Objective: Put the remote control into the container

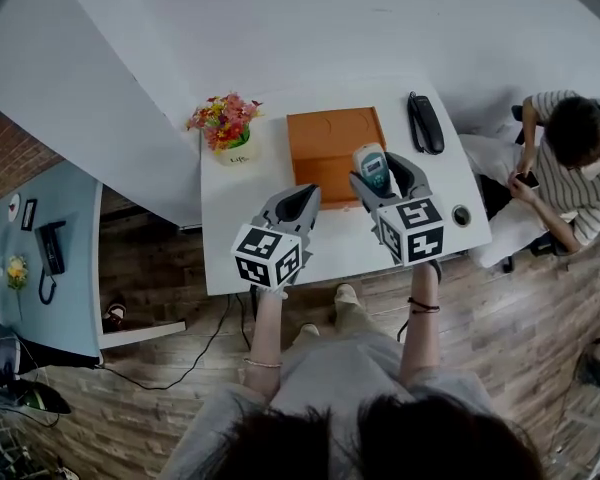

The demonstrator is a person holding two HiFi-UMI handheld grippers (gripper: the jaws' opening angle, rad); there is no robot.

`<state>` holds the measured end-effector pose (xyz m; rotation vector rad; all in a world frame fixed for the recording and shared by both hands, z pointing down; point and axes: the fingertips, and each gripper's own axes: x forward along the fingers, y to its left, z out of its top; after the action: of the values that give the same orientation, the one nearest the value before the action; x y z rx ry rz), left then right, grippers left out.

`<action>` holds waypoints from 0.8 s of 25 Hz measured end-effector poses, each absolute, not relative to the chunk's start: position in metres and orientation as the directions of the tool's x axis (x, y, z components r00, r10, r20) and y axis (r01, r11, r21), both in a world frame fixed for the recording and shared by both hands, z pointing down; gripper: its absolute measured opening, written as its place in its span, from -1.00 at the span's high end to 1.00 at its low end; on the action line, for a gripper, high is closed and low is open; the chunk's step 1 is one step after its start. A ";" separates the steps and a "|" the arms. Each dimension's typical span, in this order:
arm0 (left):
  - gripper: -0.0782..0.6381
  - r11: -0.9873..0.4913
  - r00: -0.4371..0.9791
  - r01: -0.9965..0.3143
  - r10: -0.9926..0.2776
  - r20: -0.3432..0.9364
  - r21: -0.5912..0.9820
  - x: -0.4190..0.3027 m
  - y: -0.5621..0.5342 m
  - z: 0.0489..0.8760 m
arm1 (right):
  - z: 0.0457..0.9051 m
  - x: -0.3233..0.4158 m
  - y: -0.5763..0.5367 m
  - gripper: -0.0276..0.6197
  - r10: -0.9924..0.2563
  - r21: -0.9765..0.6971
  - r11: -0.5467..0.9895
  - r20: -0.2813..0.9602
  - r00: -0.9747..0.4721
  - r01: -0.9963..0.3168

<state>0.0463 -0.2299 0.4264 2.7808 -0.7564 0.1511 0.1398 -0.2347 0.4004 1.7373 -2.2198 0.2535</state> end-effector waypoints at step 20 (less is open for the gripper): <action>0.77 -0.706 0.766 -0.643 -0.590 0.256 0.296 0.070 -0.282 0.475 | 0.467 0.139 -0.296 0.03 -0.750 0.047 0.517 0.507 -0.425 -0.855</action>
<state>0.0702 -0.2822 0.4751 2.5927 -0.9430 0.2004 0.1391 -0.2962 0.4669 1.3111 -2.2909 0.2989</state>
